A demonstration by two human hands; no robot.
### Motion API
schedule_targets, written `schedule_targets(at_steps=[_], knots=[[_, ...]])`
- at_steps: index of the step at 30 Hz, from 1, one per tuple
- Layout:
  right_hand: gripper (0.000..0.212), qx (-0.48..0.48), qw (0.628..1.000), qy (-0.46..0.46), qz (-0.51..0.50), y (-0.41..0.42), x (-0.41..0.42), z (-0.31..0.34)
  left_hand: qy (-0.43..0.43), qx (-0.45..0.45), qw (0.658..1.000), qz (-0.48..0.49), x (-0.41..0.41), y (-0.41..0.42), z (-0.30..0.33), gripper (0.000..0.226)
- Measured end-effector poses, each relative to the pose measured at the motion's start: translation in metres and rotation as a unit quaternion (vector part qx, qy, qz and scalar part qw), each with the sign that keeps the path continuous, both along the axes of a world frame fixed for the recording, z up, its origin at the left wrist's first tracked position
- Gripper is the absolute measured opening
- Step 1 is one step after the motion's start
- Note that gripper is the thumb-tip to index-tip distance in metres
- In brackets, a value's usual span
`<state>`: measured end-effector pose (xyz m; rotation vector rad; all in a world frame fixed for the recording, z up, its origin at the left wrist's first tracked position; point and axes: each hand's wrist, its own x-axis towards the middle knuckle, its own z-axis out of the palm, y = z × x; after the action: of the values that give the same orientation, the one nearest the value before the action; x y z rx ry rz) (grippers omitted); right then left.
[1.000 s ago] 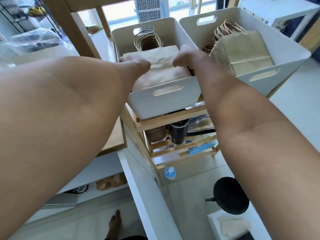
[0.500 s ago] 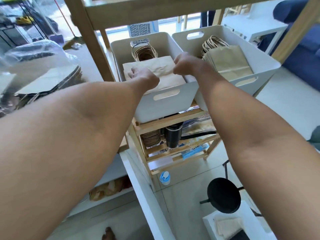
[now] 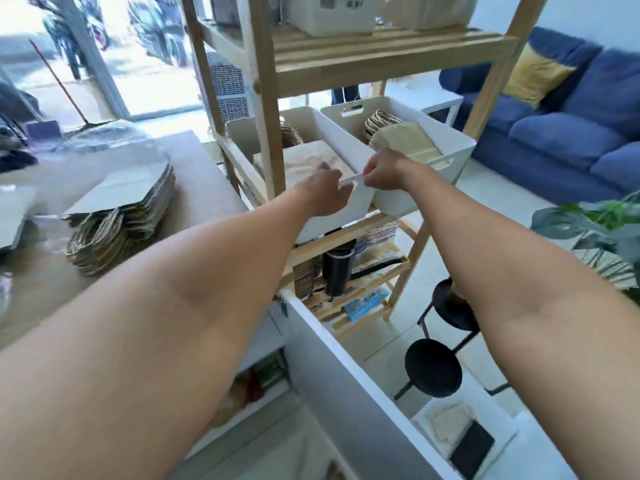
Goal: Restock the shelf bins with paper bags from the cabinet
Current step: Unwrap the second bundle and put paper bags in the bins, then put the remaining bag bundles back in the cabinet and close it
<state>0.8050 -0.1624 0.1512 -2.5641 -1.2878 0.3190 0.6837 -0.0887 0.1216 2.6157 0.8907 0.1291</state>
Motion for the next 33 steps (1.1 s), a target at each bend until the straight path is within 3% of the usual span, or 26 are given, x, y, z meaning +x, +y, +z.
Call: schedule_targets(at_steps=[5, 9, 14, 23, 29, 33], knots=[[0.027, -0.015, 1.000, 0.003, -0.023, -0.019, -0.068, -0.011, 0.016, 0.042, 0.997, -0.062, -0.079, -0.011, -0.002, 0.050], [0.028, 0.002, 1.000, 0.008, -0.019, -0.005, -0.123, -0.019, 0.018, 0.026, 0.999, -0.043, -0.152, 0.005, -0.003, 0.048], [0.020, -0.003, 0.994, 0.110, 0.022, 0.033, -0.191, -0.027, 0.043, 0.054, 0.997, 0.040, -0.244, 0.047, 0.001, 0.049], [0.028, 0.018, 0.974, 0.214, 0.076, 0.124, -0.257, -0.010, -0.002, 0.076, 0.977, 0.197, -0.345, 0.123, 0.031, 0.042], [0.032, 0.059, 0.953, 0.297, 0.016, 0.189, -0.249, -0.021, -0.079, 0.009, 0.941, 0.330, -0.374, 0.180, 0.019, 0.035], [0.049, 0.092, 0.910, 0.397, -0.080, 0.227, -0.232, -0.021, -0.097, -0.032, 0.921, 0.376, -0.367, 0.215, 0.017, 0.042]])
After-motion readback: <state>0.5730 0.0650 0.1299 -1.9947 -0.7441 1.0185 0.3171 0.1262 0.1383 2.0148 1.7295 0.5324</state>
